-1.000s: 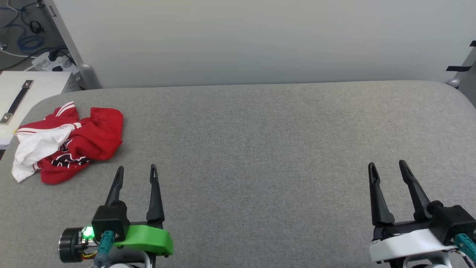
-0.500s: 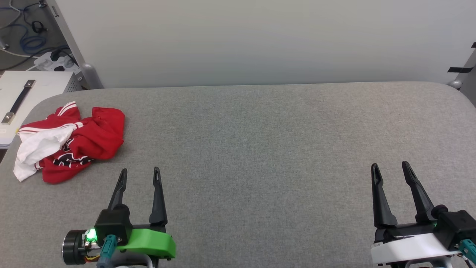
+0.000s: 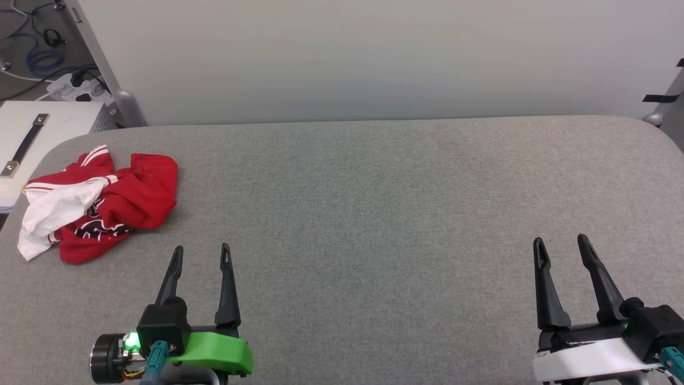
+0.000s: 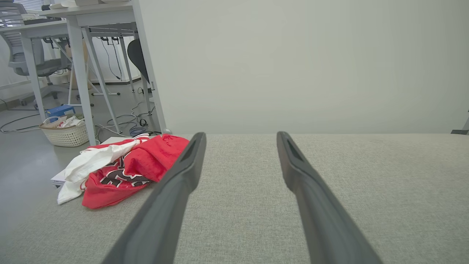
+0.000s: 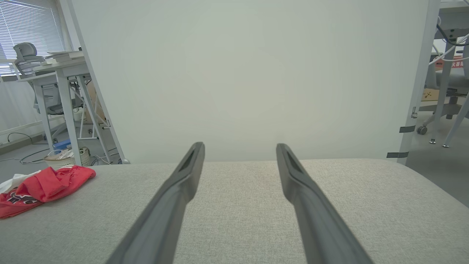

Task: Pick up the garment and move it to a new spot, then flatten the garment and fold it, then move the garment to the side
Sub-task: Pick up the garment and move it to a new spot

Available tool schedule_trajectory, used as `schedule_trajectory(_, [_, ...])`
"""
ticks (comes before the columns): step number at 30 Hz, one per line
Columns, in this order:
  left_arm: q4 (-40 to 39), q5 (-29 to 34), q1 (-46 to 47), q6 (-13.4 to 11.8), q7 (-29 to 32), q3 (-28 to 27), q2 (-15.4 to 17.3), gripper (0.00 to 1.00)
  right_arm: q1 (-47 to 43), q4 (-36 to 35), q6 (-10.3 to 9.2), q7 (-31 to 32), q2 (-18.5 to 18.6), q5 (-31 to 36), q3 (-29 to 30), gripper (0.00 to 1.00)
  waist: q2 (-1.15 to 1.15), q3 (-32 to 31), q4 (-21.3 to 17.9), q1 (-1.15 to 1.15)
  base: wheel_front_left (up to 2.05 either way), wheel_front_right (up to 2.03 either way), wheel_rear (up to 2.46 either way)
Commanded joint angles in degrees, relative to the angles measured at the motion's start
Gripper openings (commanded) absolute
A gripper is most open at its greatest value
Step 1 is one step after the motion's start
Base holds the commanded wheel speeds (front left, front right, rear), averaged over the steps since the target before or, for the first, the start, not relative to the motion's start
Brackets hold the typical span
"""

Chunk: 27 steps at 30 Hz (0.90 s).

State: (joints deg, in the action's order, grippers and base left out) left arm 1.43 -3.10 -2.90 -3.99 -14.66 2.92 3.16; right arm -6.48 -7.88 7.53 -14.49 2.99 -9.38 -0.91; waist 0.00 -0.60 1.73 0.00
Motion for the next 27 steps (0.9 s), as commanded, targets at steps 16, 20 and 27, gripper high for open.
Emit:
schedule_trajectory(16, [0.8,-0.6,0.1,-0.1,-0.3,-0.2,-0.3,1.0,-0.4,-0.4,-0.04,-0.5,-0.1,-0.1,-0.2,1.0,0.0,0.6,1.6,0.0,0.0,0.0,0.0])
schedule_trajectory(20, [0.8,-0.4,0.4,-0.4,-0.3,-0.4,-0.3,1.0,-0.2,-0.4,-0.04,-0.5,-0.1,0.0,-0.3,1.0,0.0,1.1,3.3,0.0,0.0,0.0,0.0])
schedule_trajectory(27, [1.0,-0.4,1.2,-0.4,-0.3,-0.8,-0.3,1.0,0.1,-0.8,-0.04,-0.5,-0.1,0.1,-0.3,1.0,0.0,2.1,7.8,0.0,0.0,0.0,0.0])
